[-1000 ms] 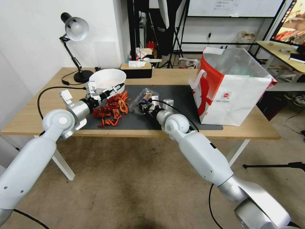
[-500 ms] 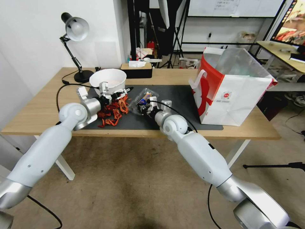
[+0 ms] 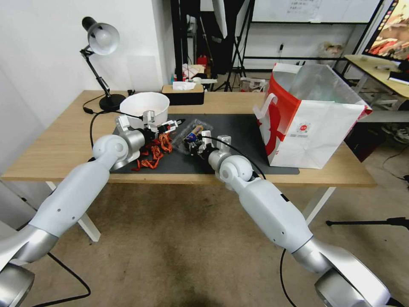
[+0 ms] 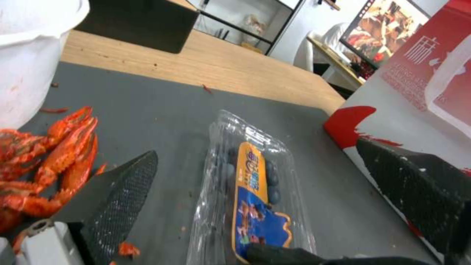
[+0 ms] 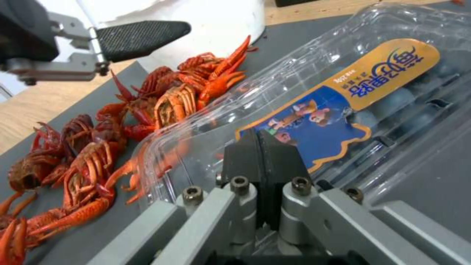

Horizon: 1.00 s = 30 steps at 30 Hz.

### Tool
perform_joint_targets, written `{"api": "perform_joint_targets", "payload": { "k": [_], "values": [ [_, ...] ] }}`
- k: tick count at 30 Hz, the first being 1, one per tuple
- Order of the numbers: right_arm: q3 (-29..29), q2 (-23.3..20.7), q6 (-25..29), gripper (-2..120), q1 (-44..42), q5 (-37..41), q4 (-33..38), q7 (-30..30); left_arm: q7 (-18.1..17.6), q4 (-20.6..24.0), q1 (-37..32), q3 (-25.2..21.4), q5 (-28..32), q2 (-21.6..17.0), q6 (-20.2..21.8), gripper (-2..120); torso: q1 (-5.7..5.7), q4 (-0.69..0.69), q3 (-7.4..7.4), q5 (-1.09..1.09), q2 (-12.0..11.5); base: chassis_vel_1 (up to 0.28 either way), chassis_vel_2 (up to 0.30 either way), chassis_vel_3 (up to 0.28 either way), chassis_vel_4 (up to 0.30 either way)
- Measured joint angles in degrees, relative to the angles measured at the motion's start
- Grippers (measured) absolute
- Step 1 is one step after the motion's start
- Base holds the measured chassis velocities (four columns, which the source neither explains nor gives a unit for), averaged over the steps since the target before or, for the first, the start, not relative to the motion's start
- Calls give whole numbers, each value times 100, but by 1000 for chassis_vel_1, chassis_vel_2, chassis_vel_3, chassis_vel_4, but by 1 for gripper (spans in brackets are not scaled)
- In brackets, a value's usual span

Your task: Close the takeout container lid, then place the container into the takeout bag.

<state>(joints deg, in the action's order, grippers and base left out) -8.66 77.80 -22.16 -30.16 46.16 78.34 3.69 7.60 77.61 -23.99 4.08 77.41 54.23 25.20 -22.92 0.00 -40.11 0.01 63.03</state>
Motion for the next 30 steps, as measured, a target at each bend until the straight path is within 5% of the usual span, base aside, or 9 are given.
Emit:
{"api": "perform_joint_targets", "payload": {
  "k": [30],
  "values": [
    [-43, -61, -6, 0, -68, -16, 85, -57, -49, -1039, 828, 339, -211, 620, 1198, 100, 0, -1, 0, -1, 0, 0, 0, 0, 0]
  ]
}}
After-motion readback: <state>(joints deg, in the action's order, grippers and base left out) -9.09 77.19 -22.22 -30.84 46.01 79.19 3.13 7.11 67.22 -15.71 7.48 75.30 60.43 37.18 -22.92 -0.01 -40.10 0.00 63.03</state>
